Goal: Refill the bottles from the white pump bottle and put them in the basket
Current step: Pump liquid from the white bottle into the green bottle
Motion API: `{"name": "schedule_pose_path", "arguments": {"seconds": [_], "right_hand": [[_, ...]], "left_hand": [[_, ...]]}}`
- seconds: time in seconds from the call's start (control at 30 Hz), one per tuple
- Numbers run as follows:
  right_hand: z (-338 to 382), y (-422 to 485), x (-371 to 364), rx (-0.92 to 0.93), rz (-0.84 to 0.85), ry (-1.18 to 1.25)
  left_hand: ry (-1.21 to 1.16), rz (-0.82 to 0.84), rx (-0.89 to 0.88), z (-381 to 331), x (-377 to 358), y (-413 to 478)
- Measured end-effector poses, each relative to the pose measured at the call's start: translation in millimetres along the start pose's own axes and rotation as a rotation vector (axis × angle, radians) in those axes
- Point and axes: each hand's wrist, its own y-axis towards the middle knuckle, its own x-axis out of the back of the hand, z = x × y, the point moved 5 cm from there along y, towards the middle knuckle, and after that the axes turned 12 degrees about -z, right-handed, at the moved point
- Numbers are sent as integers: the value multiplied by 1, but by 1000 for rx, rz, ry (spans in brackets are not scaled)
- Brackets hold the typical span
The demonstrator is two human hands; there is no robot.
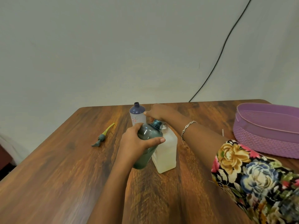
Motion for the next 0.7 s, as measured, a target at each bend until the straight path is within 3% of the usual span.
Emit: {"name": "schedule_pose_path", "arguments": {"seconds": [0.17, 0.27, 0.33, 0.53, 0.7], "right_hand": [[4, -5, 5, 6, 1, 76], [8, -17, 21, -52, 161, 252], [7, -17, 25, -68, 198, 244], [2, 4, 14, -38, -99, -92], [-2, 8, -3, -56, -91, -54]], "left_hand": [[15, 5, -3, -1, 1, 1], [12, -7, -20, -10, 3, 3], [32, -12, -28, -12, 4, 3], [31, -8, -27, -9, 5, 3], [37, -6, -19, -2, 3, -1]]}}
